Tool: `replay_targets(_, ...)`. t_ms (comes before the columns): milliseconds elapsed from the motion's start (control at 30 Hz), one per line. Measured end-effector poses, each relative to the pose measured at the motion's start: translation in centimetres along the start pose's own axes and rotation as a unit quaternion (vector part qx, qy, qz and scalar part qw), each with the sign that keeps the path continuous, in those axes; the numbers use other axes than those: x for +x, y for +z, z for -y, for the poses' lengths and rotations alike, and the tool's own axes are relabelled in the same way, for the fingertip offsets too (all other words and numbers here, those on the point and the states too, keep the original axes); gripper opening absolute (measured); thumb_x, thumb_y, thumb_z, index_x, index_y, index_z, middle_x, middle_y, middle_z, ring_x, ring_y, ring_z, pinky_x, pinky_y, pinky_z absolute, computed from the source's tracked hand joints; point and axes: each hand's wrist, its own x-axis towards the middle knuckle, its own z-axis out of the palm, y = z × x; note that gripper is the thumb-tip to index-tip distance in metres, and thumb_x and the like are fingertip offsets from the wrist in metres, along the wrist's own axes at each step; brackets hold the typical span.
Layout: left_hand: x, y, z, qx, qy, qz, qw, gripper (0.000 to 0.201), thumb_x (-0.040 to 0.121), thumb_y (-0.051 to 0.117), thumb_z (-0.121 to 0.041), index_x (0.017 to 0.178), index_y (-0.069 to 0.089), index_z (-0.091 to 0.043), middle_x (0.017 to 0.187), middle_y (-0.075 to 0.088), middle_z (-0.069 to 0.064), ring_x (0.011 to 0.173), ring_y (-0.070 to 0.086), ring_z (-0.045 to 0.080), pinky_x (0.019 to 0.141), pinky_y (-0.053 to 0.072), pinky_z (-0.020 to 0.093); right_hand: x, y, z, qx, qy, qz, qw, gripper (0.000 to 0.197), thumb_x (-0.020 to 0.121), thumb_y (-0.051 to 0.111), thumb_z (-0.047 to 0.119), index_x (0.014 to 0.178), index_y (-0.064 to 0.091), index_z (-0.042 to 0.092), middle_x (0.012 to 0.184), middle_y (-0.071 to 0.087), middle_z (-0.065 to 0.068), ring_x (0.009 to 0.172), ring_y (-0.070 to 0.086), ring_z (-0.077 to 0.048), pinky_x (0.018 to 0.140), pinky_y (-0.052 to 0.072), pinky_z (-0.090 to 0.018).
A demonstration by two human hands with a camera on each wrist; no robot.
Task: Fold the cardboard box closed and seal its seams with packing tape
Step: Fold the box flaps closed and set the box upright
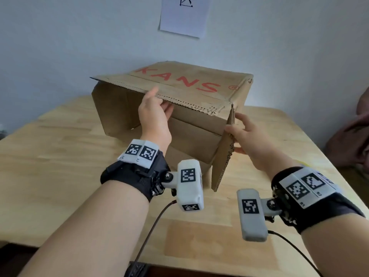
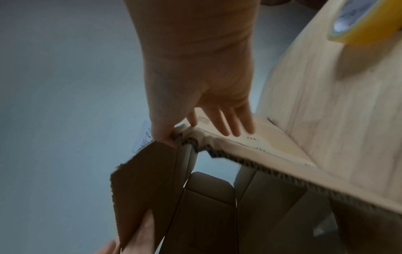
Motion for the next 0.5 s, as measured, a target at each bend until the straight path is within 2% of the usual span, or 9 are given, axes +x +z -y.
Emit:
replay_targets(33, 0.1, -0.1, -0.1, -0.026, -0.016, 0.016, 0.999, 0.036, 0.096, 0.039, -0.010, 0.128, 0.053, -0.013, 0.127, 0.054, 0.011, 0.108, 0.060, 0.020, 0.087, 0.054, 0.029, -0.1, -0.1, 0.1, 0.005, 0.014, 0.007, 1.000, 0.057, 0.092, 0.054, 0.028, 0.143, 0.031, 0.038, 0.116, 0.062, -0.008, 0.102, 0.062, -0.022, 0.083, 0.051, -0.039)
replay_targets(100, 0.1, -0.3, -0.2, 0.013, -0.012, 0.080, 0.997, 0.036, 0.097, 0.048, -0.019, 0.133, 0.048, -0.016, 0.124, 0.054, 0.005, 0.110, 0.059, 0.020, 0.094, 0.051, 0.032, -0.1, -0.5, 0.4, 0.009, -0.002, 0.012, 1.000, 0.071, 0.092, 0.052, 0.018, 0.146, 0.016, 0.046, 0.129, 0.056, -0.008, 0.094, 0.061, -0.022, 0.078, 0.053, -0.040)
replay_targets(133, 0.0, -0.5, -0.3, 0.082, 0.007, 0.112, 0.990, 0.038, 0.096, 0.052, -0.022, 0.133, 0.046, -0.017, 0.121, 0.054, 0.000, 0.113, 0.057, 0.016, 0.098, 0.048, 0.030, 0.0, -0.7, 0.8, -0.012, -0.032, 0.012, 0.999, 0.077, 0.091, 0.053, 0.013, 0.145, 0.013, 0.050, 0.140, 0.047, -0.005, 0.094, 0.061, -0.023, 0.075, 0.055, -0.041)
replay_targets(200, -0.3, -0.7, -0.5, 0.229, 0.064, 0.153, 0.959, 0.043, 0.092, 0.059, -0.031, 0.131, 0.046, -0.020, 0.121, 0.052, -0.007, 0.118, 0.050, 0.006, 0.101, 0.041, 0.022, -0.1, -1.1, 1.9, -0.081, -0.096, 0.011, 0.992, 0.079, 0.087, 0.053, 0.004, 0.144, 0.022, 0.050, 0.148, 0.037, 0.001, 0.105, 0.060, -0.024, 0.082, 0.055, -0.042)
replay_targets(267, -0.2, -1.1, -0.6, 0.296, 0.106, 0.177, 0.933, 0.046, 0.088, 0.063, -0.035, 0.128, 0.045, -0.025, 0.130, 0.051, -0.006, 0.123, 0.045, 0.001, 0.101, 0.036, 0.019, -0.2, -1.1, 2.6, -0.137, -0.136, -0.005, 0.981, 0.072, 0.086, 0.053, 0.002, 0.139, 0.036, 0.046, 0.140, 0.046, 0.004, 0.117, 0.054, -0.022, 0.092, 0.052, -0.042)
replay_targets(300, -0.2, -1.2, -0.8, 0.306, 0.123, 0.189, 0.925, 0.046, 0.087, 0.065, -0.035, 0.127, 0.044, -0.026, 0.134, 0.050, -0.004, 0.126, 0.043, 0.002, 0.105, 0.036, 0.022, -0.3, -1.0, 3.0, -0.145, -0.148, -0.016, 0.978, 0.065, 0.086, 0.056, 0.004, 0.136, 0.041, 0.044, 0.134, 0.050, 0.004, 0.115, 0.054, -0.021, 0.091, 0.052, -0.042)
replay_targets(367, -0.3, -1.2, -1.2, 0.322, 0.158, 0.205, 0.911, 0.045, 0.086, 0.066, -0.032, 0.125, 0.045, -0.026, 0.137, 0.050, -0.002, 0.130, 0.043, 0.004, 0.109, 0.035, 0.028, -0.7, -0.7, 4.2, -0.132, -0.173, -0.047, 0.975, 0.047, 0.086, 0.066, 0.021, 0.127, 0.049, 0.038, 0.122, 0.056, 0.004, 0.106, 0.056, -0.020, 0.090, 0.050, -0.039)
replay_targets(433, -0.6, -0.7, -1.9, 0.319, 0.181, 0.220, 0.904, 0.041, 0.087, 0.066, -0.030, 0.123, 0.046, -0.027, 0.139, 0.049, -0.003, 0.132, 0.042, 0.006, 0.110, 0.035, 0.027, -0.8, -0.6, 5.5, -0.114, -0.200, -0.105, 0.968, 0.034, 0.085, 0.069, 0.032, 0.114, 0.053, 0.028, 0.114, 0.062, -0.006, 0.097, 0.060, -0.028, 0.085, 0.051, -0.043)
replay_targets(500, -0.8, -0.3, -2.5, 0.307, 0.187, 0.255, 0.898, 0.040, 0.088, 0.064, -0.030, 0.123, 0.043, -0.033, 0.139, 0.045, -0.007, 0.135, 0.037, 0.006, 0.111, 0.031, 0.027, -0.9, -0.9, 6.7, -0.103, -0.208, -0.149, 0.961, 0.027, 0.086, 0.068, 0.032, 0.106, 0.053, 0.021, 0.110, 0.063, -0.014, 0.094, 0.062, -0.035, 0.079, 0.052, -0.047)
